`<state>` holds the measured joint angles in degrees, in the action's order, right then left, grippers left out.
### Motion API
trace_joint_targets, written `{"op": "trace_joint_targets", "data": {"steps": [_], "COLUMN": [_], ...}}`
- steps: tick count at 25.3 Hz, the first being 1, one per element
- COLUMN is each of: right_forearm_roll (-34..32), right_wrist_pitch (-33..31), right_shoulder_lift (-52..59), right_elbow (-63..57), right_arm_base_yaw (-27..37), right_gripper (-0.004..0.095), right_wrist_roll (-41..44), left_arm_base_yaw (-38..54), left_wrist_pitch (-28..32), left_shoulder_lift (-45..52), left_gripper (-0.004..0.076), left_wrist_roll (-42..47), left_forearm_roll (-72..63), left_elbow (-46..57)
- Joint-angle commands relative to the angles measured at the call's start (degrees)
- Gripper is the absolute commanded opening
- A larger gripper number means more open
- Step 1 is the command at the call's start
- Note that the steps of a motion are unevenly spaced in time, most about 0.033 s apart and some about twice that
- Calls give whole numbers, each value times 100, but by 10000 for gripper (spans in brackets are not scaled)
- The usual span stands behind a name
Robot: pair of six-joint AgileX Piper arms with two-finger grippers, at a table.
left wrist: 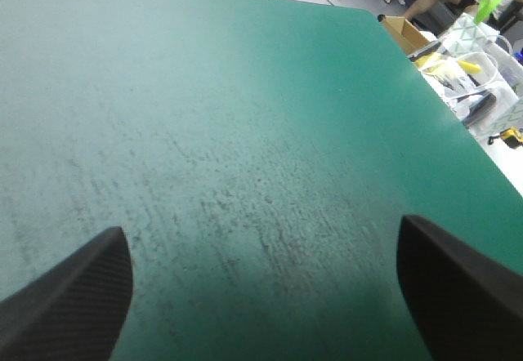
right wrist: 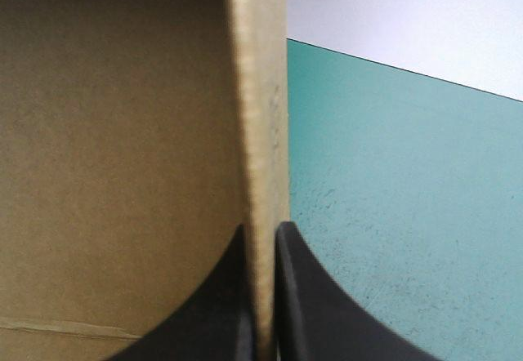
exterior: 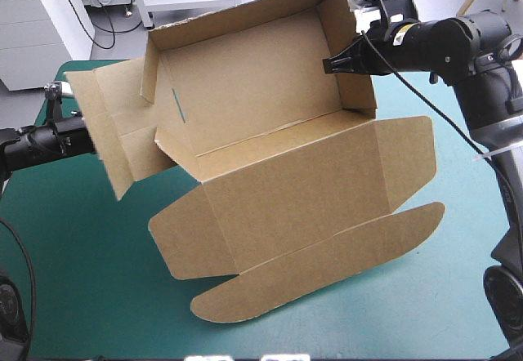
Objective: Fold the box
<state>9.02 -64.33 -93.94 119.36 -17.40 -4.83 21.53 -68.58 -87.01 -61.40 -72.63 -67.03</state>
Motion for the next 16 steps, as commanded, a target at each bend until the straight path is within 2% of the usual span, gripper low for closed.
{"op": "trace_joint_targets", "data": {"steps": [1, 16], "right_forearm_roll": [81, -395], "right_wrist_pitch": [506, 656], "right_shoulder_lift": [204, 35], "right_elbow": [147, 122], "right_arm_base_yaw": [9, 9], "right_gripper": [-4, -4], "right_wrist_roll": [42, 229], "left_arm_base_yaw": [-279, -423], "left_wrist_pitch": [-602, -602], "left_shoulder_lift": [422, 1529], "left_gripper": [617, 617], "left_wrist_roll": [-53, -160], "left_forearm_roll": [-628, -1660], "left_elbow": [-146, -157]}}
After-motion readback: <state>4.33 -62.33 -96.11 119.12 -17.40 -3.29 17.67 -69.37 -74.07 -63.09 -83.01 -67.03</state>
